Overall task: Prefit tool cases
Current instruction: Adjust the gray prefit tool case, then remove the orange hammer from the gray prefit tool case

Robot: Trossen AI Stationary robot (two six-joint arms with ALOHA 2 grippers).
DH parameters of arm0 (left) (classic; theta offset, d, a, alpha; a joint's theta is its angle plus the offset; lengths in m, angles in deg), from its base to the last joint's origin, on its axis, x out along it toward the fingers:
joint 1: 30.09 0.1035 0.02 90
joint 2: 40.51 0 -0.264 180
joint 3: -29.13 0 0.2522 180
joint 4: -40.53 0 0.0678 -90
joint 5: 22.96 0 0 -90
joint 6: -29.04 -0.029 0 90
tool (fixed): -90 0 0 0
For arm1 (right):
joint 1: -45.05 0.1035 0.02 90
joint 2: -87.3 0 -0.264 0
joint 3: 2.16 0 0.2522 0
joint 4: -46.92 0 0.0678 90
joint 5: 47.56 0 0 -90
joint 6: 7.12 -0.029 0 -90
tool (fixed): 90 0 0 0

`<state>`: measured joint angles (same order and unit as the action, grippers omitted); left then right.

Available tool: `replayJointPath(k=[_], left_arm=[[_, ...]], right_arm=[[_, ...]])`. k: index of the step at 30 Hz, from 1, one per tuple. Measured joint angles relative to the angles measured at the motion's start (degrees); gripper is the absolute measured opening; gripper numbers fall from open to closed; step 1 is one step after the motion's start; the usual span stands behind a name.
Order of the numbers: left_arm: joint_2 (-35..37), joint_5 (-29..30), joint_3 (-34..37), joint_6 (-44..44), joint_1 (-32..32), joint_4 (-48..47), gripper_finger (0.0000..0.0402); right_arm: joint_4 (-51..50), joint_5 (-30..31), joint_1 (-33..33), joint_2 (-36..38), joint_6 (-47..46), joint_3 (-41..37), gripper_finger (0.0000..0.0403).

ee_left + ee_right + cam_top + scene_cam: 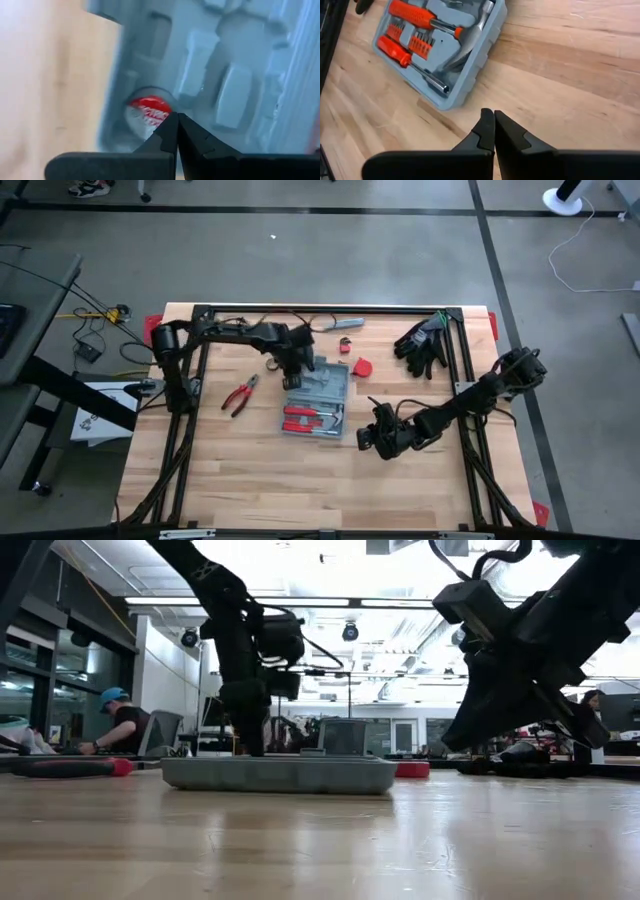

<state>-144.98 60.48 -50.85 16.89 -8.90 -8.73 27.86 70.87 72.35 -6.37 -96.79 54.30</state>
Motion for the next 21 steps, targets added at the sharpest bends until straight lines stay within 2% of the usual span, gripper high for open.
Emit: replayJointPath(k=[7,12,14,21], left_arm=[[7.5,-2.1,0.0,0.7,0.6,-1.5,0.0000],[11.7,-9.9,0.0,1.3,-1.0,-2.7,0.0000],[12.3,-12.0,0.0,1.4,-2.1,-2.7,0.0000],[11.4,-11.8,0.0,0.0,-6.9,-2.4,0.0000]], right_arm=[[2.6,0.0,-1.3,0.0,2.6,0.0,0.0000],[6.2,-0.7,-3.5,0.0,7.6,0.0,0.0000],[7.0,-2.0,-5.0,0.0,10.0,0.0,0.0000],[10.3,-6.3,-11.0,0.0,18.3,0.0,0.0000]])
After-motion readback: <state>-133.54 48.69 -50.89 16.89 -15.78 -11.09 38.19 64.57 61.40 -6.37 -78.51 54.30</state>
